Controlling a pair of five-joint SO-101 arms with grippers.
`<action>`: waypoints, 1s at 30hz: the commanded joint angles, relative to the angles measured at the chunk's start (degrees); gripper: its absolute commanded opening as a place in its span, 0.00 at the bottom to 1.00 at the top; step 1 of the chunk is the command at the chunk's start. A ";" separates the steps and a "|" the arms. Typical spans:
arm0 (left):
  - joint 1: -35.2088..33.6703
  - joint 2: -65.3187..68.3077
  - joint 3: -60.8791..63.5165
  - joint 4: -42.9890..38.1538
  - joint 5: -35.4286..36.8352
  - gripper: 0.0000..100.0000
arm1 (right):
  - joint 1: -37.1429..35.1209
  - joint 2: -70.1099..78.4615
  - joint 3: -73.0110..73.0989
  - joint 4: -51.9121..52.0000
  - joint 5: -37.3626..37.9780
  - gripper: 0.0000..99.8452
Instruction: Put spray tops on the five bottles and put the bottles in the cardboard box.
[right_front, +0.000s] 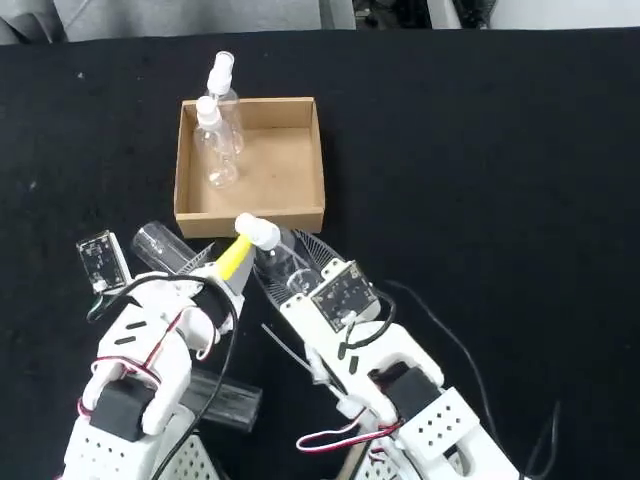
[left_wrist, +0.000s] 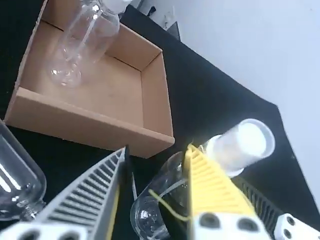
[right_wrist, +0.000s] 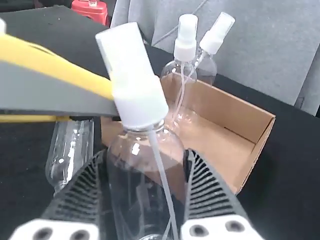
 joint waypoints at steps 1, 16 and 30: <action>2.07 -0.70 -0.75 0.09 -2.29 0.17 | -1.93 -1.27 -0.13 0.53 1.76 0.01; 1.80 -0.70 -1.63 -1.32 -6.07 0.17 | -1.58 -1.19 -0.13 2.11 4.92 0.01; 5.85 -0.70 2.07 -6.07 -6.51 0.17 | -1.93 -1.19 -0.13 3.25 4.92 0.01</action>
